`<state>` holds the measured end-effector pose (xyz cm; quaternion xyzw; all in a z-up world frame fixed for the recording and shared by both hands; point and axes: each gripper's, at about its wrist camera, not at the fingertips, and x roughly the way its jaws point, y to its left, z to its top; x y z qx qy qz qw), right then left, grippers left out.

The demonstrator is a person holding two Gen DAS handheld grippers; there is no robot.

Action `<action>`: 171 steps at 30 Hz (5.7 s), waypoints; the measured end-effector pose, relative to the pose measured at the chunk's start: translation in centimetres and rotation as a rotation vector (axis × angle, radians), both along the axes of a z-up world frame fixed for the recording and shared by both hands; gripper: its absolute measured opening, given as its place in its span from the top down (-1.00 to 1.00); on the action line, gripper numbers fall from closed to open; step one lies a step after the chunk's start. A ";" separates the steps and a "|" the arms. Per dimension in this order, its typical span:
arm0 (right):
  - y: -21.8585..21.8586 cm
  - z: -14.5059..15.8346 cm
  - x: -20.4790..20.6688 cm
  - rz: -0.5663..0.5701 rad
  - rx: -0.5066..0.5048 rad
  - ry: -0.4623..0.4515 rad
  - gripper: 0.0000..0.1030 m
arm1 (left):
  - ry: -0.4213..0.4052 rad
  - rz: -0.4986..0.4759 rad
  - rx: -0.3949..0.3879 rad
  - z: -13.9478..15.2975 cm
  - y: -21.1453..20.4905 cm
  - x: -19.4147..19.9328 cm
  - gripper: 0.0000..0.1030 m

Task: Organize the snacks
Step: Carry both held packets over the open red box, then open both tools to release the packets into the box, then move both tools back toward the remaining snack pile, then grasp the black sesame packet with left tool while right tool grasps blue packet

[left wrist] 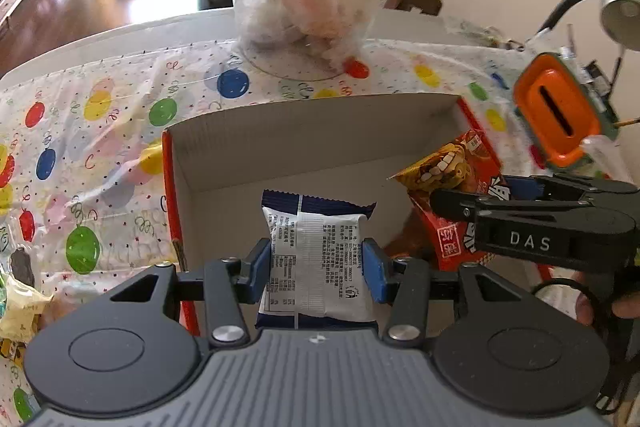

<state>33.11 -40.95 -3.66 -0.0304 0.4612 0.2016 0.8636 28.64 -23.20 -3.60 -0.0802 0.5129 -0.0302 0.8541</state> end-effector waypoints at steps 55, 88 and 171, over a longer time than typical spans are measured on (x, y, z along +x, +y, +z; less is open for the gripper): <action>1.9 3.1 -2.7 0.089 -0.016 -0.025 -0.52 | -0.075 0.016 -0.035 1.6 1.6 -1.9 -0.05; 11.3 6.6 -16.0 0.243 0.151 -0.193 -0.99 | -0.347 0.018 0.038 5.6 13.4 -17.1 -0.64; 33.6 -9.9 -21.2 0.483 -0.175 0.059 -0.23 | -0.058 -0.506 0.184 -8.0 33.2 -15.6 0.26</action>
